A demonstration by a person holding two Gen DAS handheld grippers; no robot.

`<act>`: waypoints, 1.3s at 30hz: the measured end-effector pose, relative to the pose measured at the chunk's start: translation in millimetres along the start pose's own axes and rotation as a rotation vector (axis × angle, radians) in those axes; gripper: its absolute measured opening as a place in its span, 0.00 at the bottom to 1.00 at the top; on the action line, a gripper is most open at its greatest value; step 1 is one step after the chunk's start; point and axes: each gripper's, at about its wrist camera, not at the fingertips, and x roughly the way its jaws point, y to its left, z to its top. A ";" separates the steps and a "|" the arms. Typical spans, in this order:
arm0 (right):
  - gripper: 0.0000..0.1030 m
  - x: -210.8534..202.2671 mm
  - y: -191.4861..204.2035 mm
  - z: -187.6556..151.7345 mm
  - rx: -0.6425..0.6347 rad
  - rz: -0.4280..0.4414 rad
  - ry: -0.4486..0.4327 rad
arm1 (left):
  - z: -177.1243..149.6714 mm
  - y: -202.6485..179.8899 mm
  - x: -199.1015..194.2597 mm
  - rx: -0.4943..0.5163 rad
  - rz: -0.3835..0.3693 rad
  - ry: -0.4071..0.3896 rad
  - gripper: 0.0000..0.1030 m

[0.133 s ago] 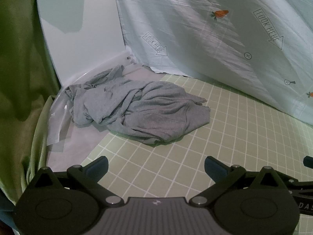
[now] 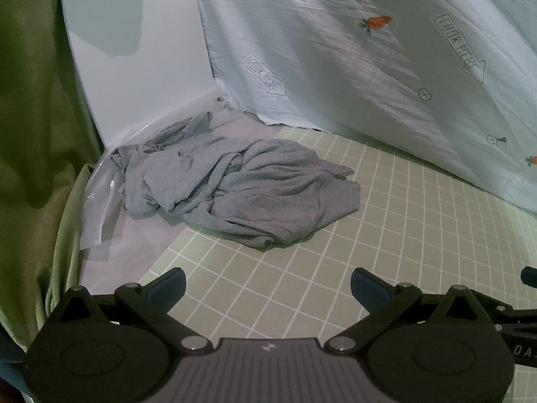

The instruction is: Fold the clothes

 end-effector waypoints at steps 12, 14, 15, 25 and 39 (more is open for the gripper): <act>0.99 0.7 -1.9 -1.1 -0.006 0.010 0.001 | -5.2 1.0 1.7 -0.011 0.006 -0.001 1.00; 0.99 -0.1 -1.4 -1.4 -0.001 0.009 0.000 | -5.4 1.6 1.6 -0.009 0.005 -0.001 1.00; 0.99 0.0 -1.3 -1.3 0.000 0.009 0.001 | -5.4 2.0 1.6 -0.009 0.004 -0.001 1.00; 0.99 -0.4 0.1 -1.6 0.000 0.012 -0.006 | -4.9 2.5 2.2 -0.010 0.006 0.002 1.00; 0.99 -0.9 -1.8 -0.5 0.007 0.017 -0.006 | -4.4 3.1 1.1 -0.010 0.006 0.005 1.00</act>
